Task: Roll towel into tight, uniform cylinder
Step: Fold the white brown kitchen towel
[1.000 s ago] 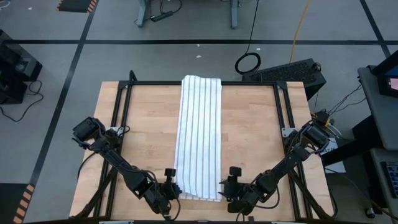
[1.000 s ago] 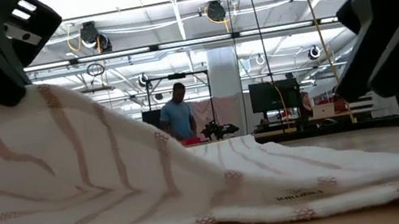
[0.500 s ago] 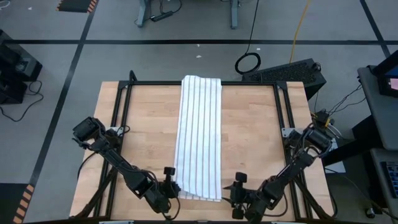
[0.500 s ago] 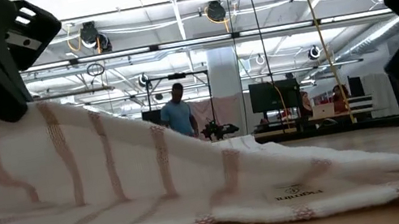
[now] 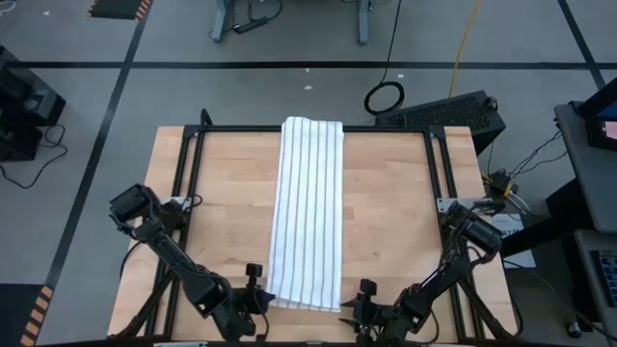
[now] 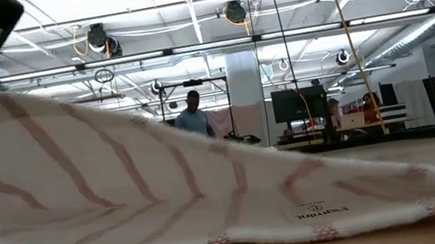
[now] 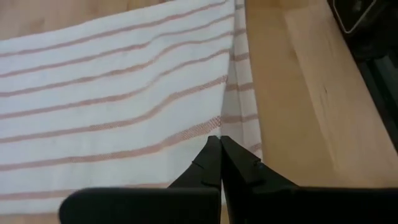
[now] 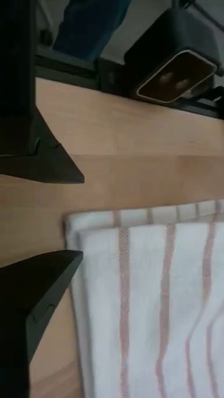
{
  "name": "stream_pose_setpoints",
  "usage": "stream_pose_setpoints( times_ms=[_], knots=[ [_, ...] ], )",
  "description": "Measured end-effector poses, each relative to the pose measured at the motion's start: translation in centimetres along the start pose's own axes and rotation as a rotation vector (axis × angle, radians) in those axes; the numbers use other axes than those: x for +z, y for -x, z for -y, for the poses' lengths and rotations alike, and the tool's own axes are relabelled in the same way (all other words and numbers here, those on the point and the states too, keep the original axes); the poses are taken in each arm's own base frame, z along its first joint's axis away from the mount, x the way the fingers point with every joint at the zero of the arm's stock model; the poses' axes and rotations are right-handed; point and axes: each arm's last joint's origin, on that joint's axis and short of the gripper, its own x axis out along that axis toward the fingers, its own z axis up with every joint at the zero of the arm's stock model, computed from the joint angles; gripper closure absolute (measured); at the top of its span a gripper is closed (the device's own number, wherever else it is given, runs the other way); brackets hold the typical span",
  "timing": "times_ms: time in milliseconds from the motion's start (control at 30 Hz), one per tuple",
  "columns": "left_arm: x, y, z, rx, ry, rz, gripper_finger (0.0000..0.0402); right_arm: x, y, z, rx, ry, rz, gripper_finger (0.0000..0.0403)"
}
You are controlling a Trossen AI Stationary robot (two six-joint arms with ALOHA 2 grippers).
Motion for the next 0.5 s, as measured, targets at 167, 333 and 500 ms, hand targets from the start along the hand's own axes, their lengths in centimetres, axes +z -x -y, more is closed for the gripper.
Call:
stream_pose_setpoints(
  times_ms=[167,333,500],
  knots=[
    [-0.3,0.4,0.4,0.001,0.015,0.006,0.04,0.1,-1.1,-0.5,-0.048,0.086,0.026,0.0227],
    [0.0,0.4,0.5,0.005,0.031,0.037,0.04,0.4,-1.3,-0.8,-0.052,0.1,0.023,0.0227],
    [0.4,0.1,0.3,0.006,0.054,0.051,0.04,1.2,-1.2,-1.5,-0.069,0.143,0.035,0.0227]
  ],
)
